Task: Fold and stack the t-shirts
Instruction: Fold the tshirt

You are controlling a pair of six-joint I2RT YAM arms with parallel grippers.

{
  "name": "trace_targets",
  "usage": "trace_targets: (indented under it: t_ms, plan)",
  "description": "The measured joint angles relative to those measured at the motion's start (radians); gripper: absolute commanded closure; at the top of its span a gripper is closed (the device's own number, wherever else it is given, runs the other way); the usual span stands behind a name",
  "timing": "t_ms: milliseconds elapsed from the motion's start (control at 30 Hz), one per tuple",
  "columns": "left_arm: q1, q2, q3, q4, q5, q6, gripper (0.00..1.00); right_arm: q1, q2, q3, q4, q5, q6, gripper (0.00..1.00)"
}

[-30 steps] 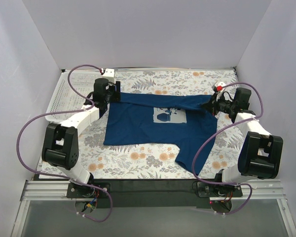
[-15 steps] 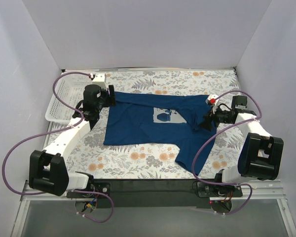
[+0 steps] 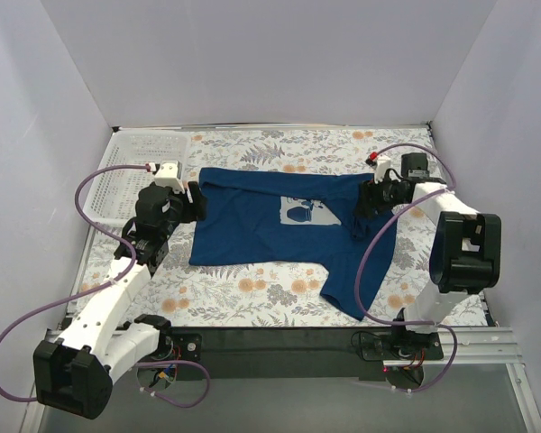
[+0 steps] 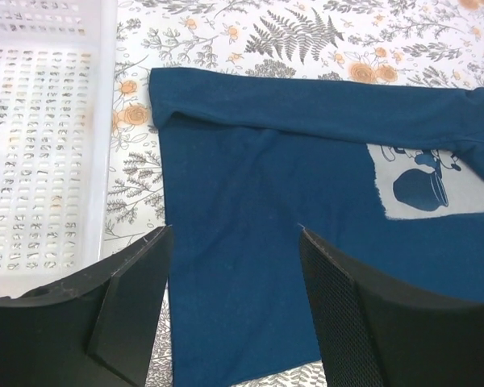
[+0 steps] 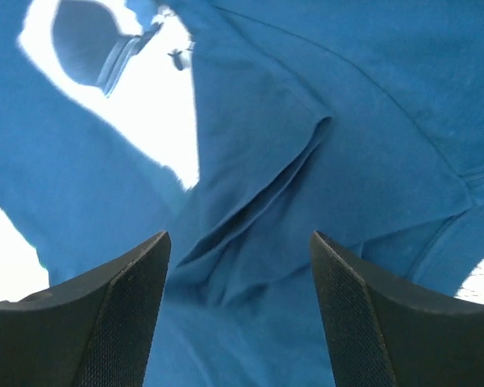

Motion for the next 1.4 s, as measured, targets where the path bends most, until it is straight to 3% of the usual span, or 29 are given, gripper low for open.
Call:
trace_targets:
  t_ms: [300,433,600,733,967,1200,1333,1400]
  plan:
    - [-0.002,0.002,-0.011,-0.003,0.0,-0.002,0.41,0.046,0.224,0.185,0.042,0.161,0.205,0.45]
    - [-0.002,0.002,-0.011,-0.003,0.0,-0.004,0.41,0.051,0.272,0.217,0.04,0.167,0.232,0.59]
    - [-0.002,0.002,-0.011,-0.003,0.0,-0.004,0.4,0.076,0.291,0.223,0.026,0.164,0.241,0.67]
    - [-0.003,0.002,-0.011,-0.003,0.001,-0.004,0.4,0.098,0.291,0.223,0.023,0.151,0.235,0.85]
    - [-0.002,0.003,-0.011,-0.003,0.001,-0.004,0.4,0.121,0.271,0.211,0.016,0.125,0.191,0.97]
    - [-0.003,0.004,-0.011,-0.003,0.002,-0.004,0.4,0.175,0.158,0.148,-0.04,0.058,0.043,0.95]
    - [-0.003,0.005,-0.011,-0.003,0.003,-0.004,0.4,0.235,0.149,0.148,-0.143,-0.004,-0.121,0.56]
    - [-0.002,0.008,-0.011,-0.003,0.004,-0.004,0.4,0.263,0.152,0.148,-0.208,-0.032,-0.205,0.49]
